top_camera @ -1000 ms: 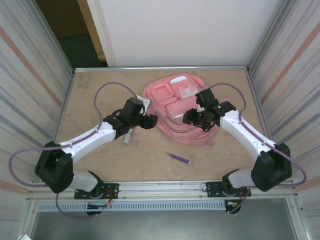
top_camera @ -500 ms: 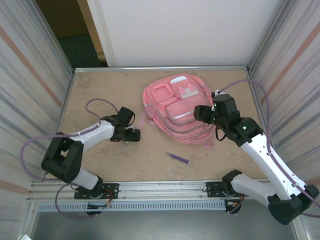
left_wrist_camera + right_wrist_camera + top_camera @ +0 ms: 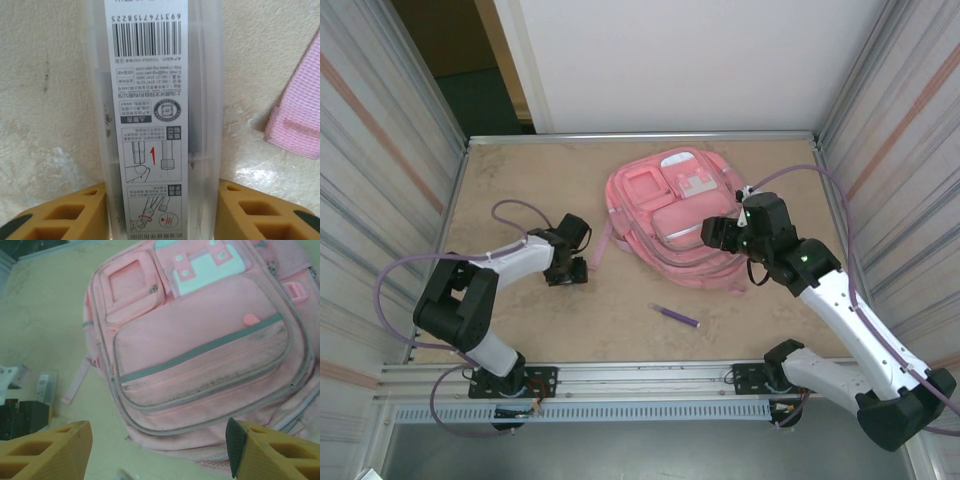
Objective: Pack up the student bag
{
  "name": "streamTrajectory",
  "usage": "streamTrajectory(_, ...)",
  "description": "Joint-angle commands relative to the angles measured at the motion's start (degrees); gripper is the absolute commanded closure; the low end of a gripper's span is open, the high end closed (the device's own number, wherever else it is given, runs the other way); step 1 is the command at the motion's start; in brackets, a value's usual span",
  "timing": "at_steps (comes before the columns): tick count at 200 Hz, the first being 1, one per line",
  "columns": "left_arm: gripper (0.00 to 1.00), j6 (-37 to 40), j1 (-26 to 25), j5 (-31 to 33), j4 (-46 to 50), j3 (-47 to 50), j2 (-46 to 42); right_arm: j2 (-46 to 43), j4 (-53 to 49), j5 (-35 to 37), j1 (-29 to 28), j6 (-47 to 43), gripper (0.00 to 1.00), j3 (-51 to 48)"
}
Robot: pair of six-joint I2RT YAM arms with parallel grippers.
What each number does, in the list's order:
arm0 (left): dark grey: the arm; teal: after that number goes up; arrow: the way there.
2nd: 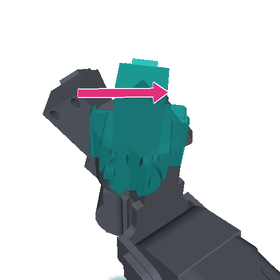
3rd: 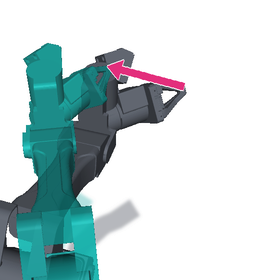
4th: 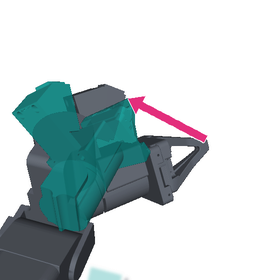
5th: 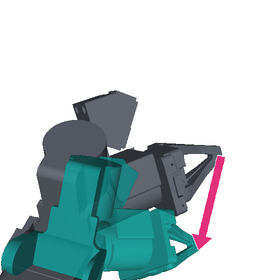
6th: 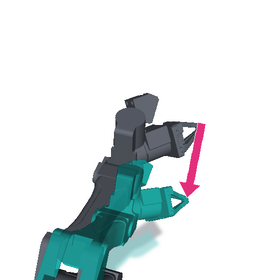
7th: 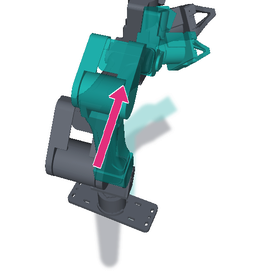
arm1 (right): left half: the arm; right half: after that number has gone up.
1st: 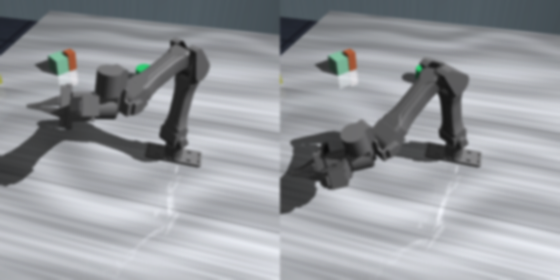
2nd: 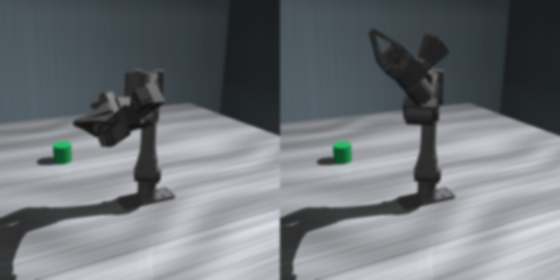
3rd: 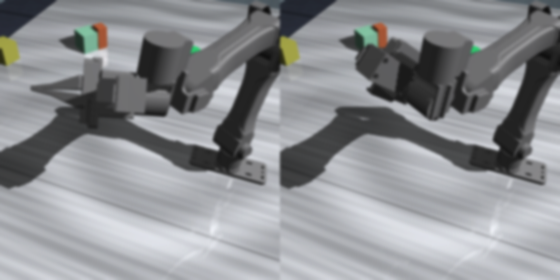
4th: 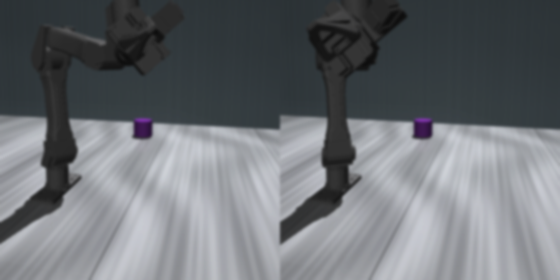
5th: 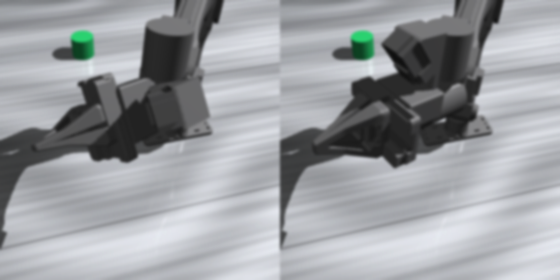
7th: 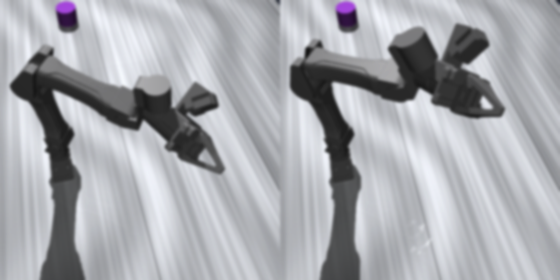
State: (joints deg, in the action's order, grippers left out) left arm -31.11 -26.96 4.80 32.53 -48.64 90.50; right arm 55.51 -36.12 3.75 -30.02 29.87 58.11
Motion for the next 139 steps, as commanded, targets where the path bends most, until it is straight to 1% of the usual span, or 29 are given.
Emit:
streamTrajectory(1,0.55,-2.2,-0.4,-4.0,1.5,0.4,-1.5,0.9,3.0,-3.8,-0.2,1.9,0.29,-1.6)
streamTrajectory(29,0.56,-3.1,-0.4,-5.7,1.7,1.0,-6.3,5.0,6.0,-8.9,-0.5,4.1,0.29,-3.1)
streamTrajectory(47,0.56,-4.0,-0.4,-8.0,1.7,1.2,-9.8,8.0,8.2,-12.3,-0.8,6.1,0.29,-3.5)
streamTrajectory(75,0.56,-6.3,-0.4,-14.8,0.1,1.8,-15.7,13.8,12.8,-19.3,-2.3,8.2,0.28,-2.0)
streamTrajectory(95,0.57,-9.1,-0.4,-20.6,-4.4,2.6,-20.3,18.8,14.7,-22.2,-3.3,11.4,0.28,0.7)
streamTrajectory(120,0.57,-13.3,-1.1,-28.2,-13.7,4.8,-24.7,25.3,17.9,-27.8,-3.2,14.5,0.28,4.1)
streamTrajectory(131,0.57,-14.2,-2.2,-29.6,-17.2,5.3,-25.7,27.3,19.1,-30.4,-2.9,14.9,0.28,5.5)
streamTrajectory(139,0.57,-14.2,-3.5,-28.7,-18.1,4.8,-26.2,28.5,19.4,-32.2,-2.4,15.4,0.28,6.5)
